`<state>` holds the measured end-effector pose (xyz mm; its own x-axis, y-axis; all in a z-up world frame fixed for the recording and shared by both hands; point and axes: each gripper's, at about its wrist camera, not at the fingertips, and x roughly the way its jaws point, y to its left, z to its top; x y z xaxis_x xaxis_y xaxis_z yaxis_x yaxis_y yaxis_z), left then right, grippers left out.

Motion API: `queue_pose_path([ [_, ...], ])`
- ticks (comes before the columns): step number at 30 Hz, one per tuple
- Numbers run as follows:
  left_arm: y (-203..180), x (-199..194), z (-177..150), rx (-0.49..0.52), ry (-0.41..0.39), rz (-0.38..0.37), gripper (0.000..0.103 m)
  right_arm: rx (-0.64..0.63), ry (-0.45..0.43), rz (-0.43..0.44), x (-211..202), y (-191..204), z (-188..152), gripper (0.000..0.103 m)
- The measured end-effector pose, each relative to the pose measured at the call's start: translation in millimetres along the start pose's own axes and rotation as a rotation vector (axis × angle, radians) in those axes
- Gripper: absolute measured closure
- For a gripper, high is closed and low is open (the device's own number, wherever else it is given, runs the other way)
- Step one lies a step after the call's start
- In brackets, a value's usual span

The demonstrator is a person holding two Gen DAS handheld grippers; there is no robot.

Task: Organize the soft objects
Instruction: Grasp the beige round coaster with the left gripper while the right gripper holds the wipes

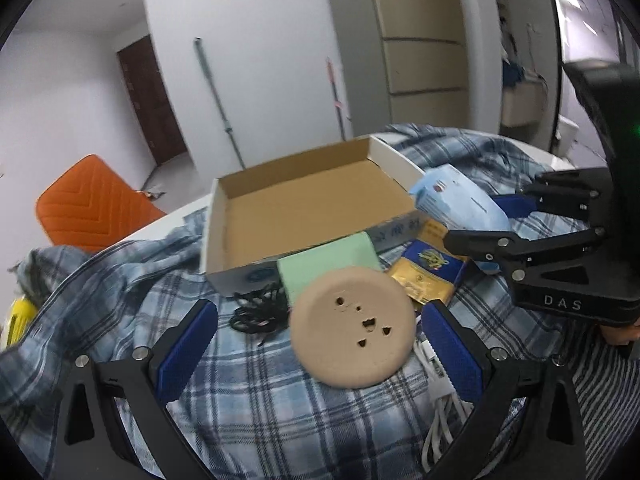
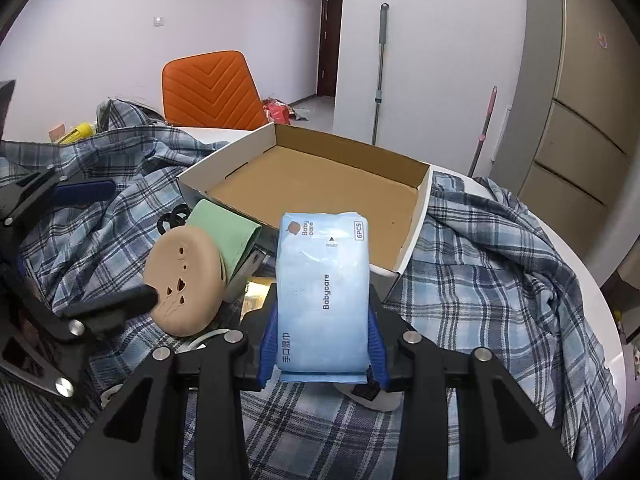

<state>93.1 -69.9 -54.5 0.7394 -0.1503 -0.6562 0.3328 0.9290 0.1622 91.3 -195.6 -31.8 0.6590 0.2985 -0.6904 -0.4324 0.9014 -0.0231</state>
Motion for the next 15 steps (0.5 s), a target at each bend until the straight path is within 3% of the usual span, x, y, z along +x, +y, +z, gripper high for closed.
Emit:
queue_pose_path([
  [15, -3.5, 51.9, 1.4, -0.001, 0.202, -0.106, 0.0, -0.003, 0.0, 0.002, -0.7, -0.5, 1.2, 0.066],
])
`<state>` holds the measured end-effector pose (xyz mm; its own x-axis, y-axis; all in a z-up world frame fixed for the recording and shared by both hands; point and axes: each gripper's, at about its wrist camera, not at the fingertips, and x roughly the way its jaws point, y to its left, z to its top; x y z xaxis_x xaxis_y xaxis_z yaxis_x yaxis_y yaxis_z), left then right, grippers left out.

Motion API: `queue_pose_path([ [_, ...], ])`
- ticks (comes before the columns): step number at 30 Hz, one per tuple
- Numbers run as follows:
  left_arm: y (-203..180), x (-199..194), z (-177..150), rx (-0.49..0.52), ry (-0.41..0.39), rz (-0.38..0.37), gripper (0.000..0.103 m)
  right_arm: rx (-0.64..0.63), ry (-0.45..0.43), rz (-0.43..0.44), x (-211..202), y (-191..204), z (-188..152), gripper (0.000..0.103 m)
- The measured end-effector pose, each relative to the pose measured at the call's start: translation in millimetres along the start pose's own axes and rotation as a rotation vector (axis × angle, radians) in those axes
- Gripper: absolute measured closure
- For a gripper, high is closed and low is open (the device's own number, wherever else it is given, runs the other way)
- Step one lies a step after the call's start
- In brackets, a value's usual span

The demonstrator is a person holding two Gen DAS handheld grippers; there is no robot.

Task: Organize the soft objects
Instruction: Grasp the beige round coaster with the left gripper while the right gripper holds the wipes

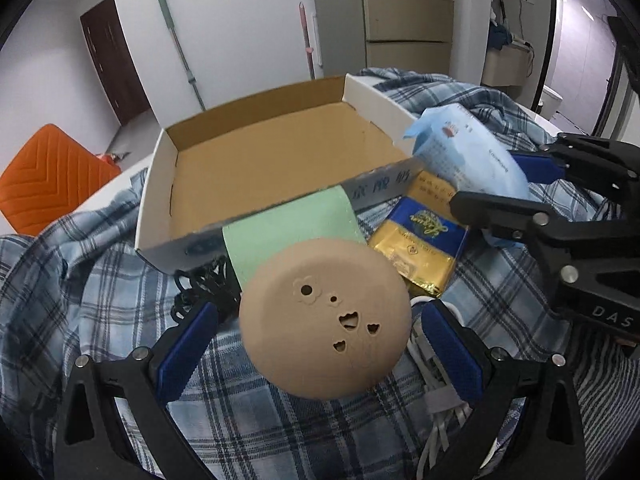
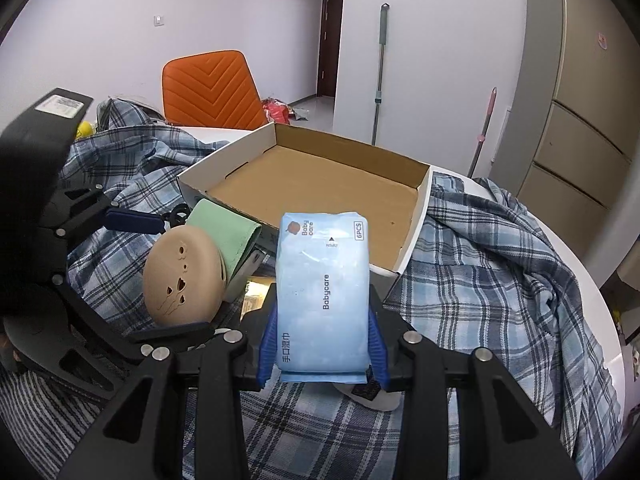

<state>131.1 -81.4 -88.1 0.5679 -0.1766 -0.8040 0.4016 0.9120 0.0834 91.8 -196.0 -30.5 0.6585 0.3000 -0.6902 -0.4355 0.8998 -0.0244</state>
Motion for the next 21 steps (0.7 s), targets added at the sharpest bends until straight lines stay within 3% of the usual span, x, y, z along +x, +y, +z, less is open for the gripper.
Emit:
queue_pose_path([
  [3, 2.0, 5.4, 0.0, -0.008, 0.021, -0.005, 0.0, -0.003, 0.0, -0.003, 0.0, 0.8, -0.1, 0.066],
  [6, 7.0, 7.8, -0.1, -0.027, 0.028, -0.028, 0.015, -0.003, -0.001, -0.004, 0.2, 1.1, 0.0, 0.066],
  [11, 10.9, 1.3, -1.6, -0.044, -0.005, -0.032, 0.02, -0.004, -0.007, -0.003, -1.1, 1.1, -0.1, 0.066],
  [21, -1.3, -53.6, -14.3, -0.001, -0.295, 0.04, 0.02, 0.005, -0.059, -0.01, -12.2, 1.5, 0.0, 0.066],
])
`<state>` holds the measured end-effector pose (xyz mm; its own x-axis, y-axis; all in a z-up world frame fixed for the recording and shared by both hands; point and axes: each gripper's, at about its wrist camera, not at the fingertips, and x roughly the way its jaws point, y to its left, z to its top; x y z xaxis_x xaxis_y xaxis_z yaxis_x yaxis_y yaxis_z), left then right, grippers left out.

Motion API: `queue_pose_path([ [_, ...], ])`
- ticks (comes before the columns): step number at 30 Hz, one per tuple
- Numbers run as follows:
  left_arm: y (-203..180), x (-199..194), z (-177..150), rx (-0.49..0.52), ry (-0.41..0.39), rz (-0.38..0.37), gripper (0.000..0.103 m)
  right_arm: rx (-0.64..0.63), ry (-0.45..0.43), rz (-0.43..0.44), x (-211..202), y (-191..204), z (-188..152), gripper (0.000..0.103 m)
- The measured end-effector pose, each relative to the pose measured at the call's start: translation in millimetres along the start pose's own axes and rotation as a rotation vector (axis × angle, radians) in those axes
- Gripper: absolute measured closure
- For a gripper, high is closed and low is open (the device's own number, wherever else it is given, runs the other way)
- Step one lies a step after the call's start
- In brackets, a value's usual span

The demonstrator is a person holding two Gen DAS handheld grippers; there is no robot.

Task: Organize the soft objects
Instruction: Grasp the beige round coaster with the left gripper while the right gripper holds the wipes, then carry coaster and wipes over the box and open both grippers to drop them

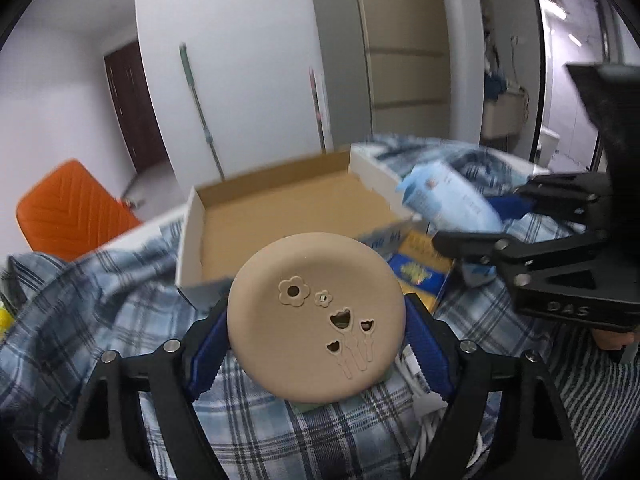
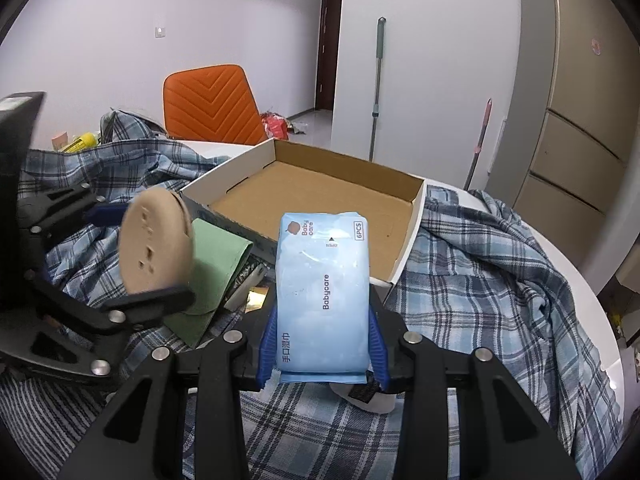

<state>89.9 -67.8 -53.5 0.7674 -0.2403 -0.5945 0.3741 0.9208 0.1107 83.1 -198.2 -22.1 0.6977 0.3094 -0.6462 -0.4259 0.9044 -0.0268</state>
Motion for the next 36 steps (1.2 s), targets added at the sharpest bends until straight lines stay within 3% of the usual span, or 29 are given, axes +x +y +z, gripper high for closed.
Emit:
queue_pose_path([
  [7, 11.0, -29.5, -0.3, -0.049, -0.152, 0.003, 0.02, 0.0, -0.061, 0.014, -11.3, 1.7, -0.1, 0.066],
  [14, 27.0, -55.5, 7.9, -0.118, -0.29, 0.01, 0.02, 0.025, -0.177, -0.01, -32.7, -0.4, 3.8, 0.066],
  [23, 42.4, -61.3, 57.0, -0.154, -0.436, 0.024, 0.02, -0.035, -0.36, -0.067, -64.2, 3.7, 63.4, 0.066],
  [30, 58.7, -46.6, 82.6, -0.183, -0.531, 0.067, 0.02, 0.03, -0.458, -0.098, -35.8, -3.2, 97.6, 0.065],
  [36, 68.8, -6.1, 89.8, -0.191, -0.52, 0.062, 0.02, 0.045, -0.481, -0.145, 1.1, -7.4, 95.8, 0.065],
])
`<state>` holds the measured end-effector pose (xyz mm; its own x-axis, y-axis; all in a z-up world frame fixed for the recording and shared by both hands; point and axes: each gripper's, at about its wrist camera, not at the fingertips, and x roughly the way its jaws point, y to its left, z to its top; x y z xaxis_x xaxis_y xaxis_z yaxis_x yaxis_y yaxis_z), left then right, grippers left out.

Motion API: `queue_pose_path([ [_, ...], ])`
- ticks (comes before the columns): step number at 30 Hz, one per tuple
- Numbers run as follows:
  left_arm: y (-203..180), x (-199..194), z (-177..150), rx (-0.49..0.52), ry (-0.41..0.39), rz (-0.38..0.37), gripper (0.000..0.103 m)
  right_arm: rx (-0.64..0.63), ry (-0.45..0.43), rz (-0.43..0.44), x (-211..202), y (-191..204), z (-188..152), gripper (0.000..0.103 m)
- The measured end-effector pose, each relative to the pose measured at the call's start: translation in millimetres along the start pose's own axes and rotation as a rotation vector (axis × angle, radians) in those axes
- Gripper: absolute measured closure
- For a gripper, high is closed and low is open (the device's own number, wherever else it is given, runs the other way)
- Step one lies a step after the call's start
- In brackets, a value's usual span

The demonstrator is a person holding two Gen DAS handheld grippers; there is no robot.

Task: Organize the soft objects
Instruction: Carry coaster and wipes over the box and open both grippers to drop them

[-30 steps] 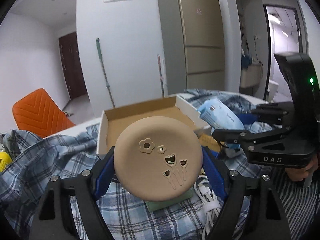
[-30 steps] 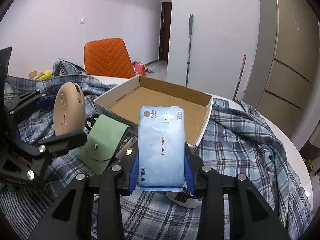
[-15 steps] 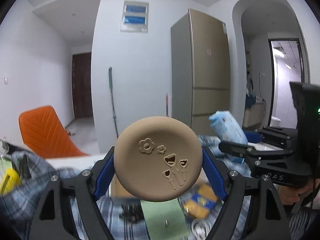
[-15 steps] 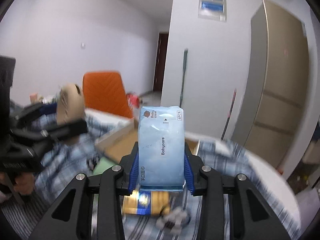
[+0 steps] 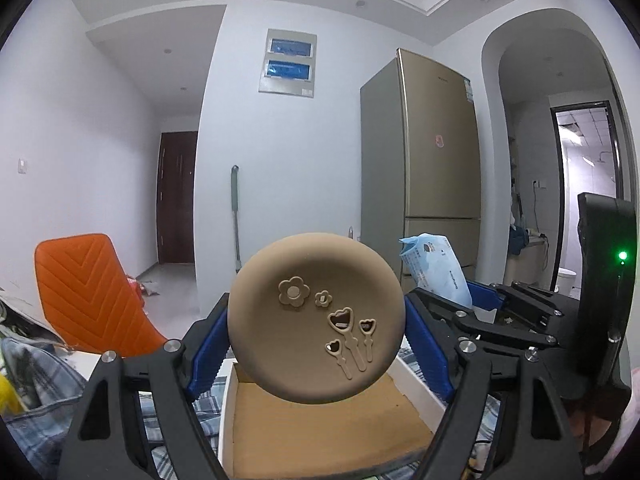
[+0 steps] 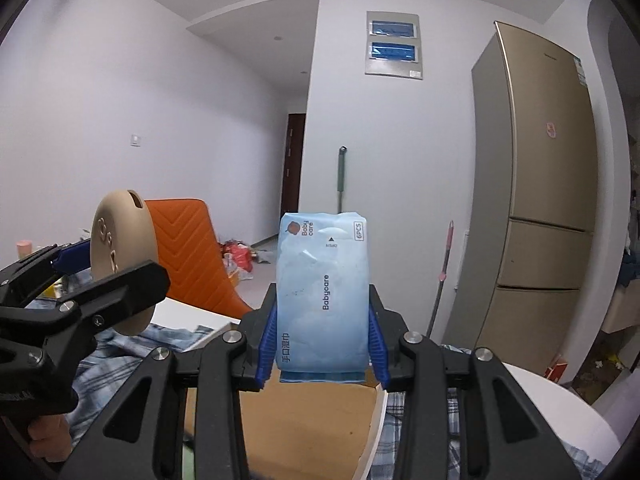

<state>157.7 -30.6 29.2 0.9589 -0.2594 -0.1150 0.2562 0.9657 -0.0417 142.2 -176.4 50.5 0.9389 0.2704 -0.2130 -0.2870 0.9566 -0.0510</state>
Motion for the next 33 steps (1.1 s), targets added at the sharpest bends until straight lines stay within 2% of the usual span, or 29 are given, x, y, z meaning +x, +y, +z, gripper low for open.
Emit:
queue_pose_path([
  [4, 4.7, 18.1, -18.1, -0.016, 0.038, -0.002, 0.02, 0.042, 0.036, -0.003, 13.9, -4.4, -13.8, 0.065],
  [9, 11.3, 32.6, -40.4, -0.025, 0.091, -0.005, 0.02, 0.026, 0.076, -0.015, 25.0, -5.5, -36.5, 0.065],
  [16, 22.1, 47.1, -55.7, -0.047, 0.158, 0.028, 0.02, 0.029, 0.127, 0.032, 33.2, -5.6, -46.8, 0.065],
  [25, 20.5, 50.9, -61.2, -0.036, 0.173, 0.028, 0.019, 0.046, 0.194, 0.051, 48.2, -9.6, -54.3, 0.065],
  [27, 22.2, 50.1, -62.1, -0.044, 0.17, 0.046, 0.017, 0.038, 0.191, 0.048, 46.6, -6.8, -55.0, 0.059],
  [28, 23.7, 48.6, -63.0, -0.048, 0.169, 0.048, 0.012, 0.033, 0.189, 0.043, 44.9, -4.8, -55.6, 0.049],
  [29, 25.2, 47.6, -63.7, -0.054, 0.168, 0.051, 0.006, 0.03, 0.188, 0.039, 45.7, -4.0, -55.9, 0.045],
  [31, 28.4, 45.9, -64.3, -0.07, 0.162, 0.063, 0.0, 0.026, 0.183, 0.04, 45.7, -3.3, -55.4, 0.045],
  [33, 31.4, 44.8, -64.6, -0.084, 0.158, 0.065, 0.0, 0.022, 0.186, 0.039, 46.1, -2.2, -55.2, 0.045],
])
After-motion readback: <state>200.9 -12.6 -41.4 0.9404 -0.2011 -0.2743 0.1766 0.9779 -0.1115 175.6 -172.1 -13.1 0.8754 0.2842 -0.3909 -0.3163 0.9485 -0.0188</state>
